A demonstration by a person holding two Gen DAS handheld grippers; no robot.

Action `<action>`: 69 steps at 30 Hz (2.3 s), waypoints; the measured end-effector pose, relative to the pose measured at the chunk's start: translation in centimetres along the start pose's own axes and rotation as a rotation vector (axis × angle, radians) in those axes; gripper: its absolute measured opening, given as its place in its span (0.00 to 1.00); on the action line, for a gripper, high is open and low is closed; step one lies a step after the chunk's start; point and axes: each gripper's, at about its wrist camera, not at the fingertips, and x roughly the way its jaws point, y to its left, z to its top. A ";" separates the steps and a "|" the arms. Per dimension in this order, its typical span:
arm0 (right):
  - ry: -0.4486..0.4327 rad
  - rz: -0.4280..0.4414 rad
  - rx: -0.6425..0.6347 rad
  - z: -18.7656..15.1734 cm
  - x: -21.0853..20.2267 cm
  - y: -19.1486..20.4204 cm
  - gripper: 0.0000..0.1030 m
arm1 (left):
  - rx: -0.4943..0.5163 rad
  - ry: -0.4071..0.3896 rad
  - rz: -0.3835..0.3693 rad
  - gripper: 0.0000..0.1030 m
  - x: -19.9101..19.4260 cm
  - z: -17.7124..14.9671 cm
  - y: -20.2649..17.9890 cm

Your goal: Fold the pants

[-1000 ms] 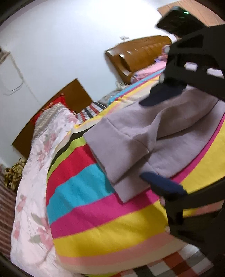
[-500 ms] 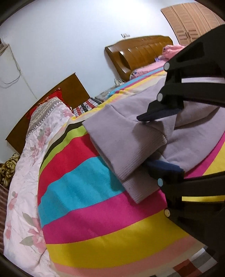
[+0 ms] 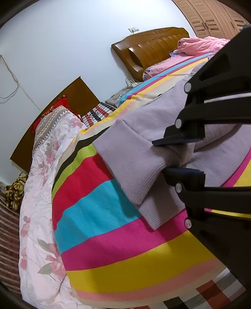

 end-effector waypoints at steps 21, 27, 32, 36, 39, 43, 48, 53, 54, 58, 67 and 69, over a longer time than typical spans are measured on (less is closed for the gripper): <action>-0.054 -0.064 -0.051 0.8 -1.8 0.0 0.05 | 0.076 -0.034 -0.018 0.11 -1.2 0.5 -1.4; -0.098 0.015 -0.041 1.7 -4.9 -0.8 0.05 | 0.140 -0.061 0.036 0.11 -4.1 1.1 -2.3; -0.015 0.028 -0.051 0.1 -1.4 0.3 0.04 | 0.114 0.031 0.081 0.12 0.4 -0.5 1.6; 0.001 0.015 -0.044 0.0 -0.6 0.7 0.04 | 0.137 0.000 0.083 0.13 -0.1 -0.7 1.8; -0.020 0.014 -0.038 0.0 -1.4 0.8 0.04 | 0.156 -0.015 0.116 0.13 -0.5 -1.0 1.5; -0.014 0.029 -0.020 -1.0 -0.1 0.9 0.05 | 0.157 -0.024 0.166 0.13 0.0 -1.7 1.1; -0.015 0.022 -0.029 -1.0 -0.8 1.3 0.05 | 0.176 -0.051 0.253 0.14 -0.6 -1.9 -0.3; -0.044 0.066 0.060 -1.5 -0.6 0.6 0.11 | 0.295 -0.047 0.405 0.25 0.5 -2.6 -1.9; -0.036 0.076 0.075 -1.6 -0.8 0.5 0.18 | 0.301 -0.058 0.455 0.45 0.3 -2.7 -2.2; -0.072 0.071 0.114 -2.7 -3.5 0.2 0.55 | 0.341 -0.284 0.755 0.81 -4.3 -4.9 -6.7; -0.170 -0.327 0.486 -12.2 -13.7 -9.9 0.55 | 0.808 0.044 0.036 0.98 -2.8 -21.8 -25.7; -0.132 -0.432 0.546 -15.0 -15.6 -12.2 0.55 | 0.862 0.117 -0.017 0.98 -1.3 -25.3 -28.2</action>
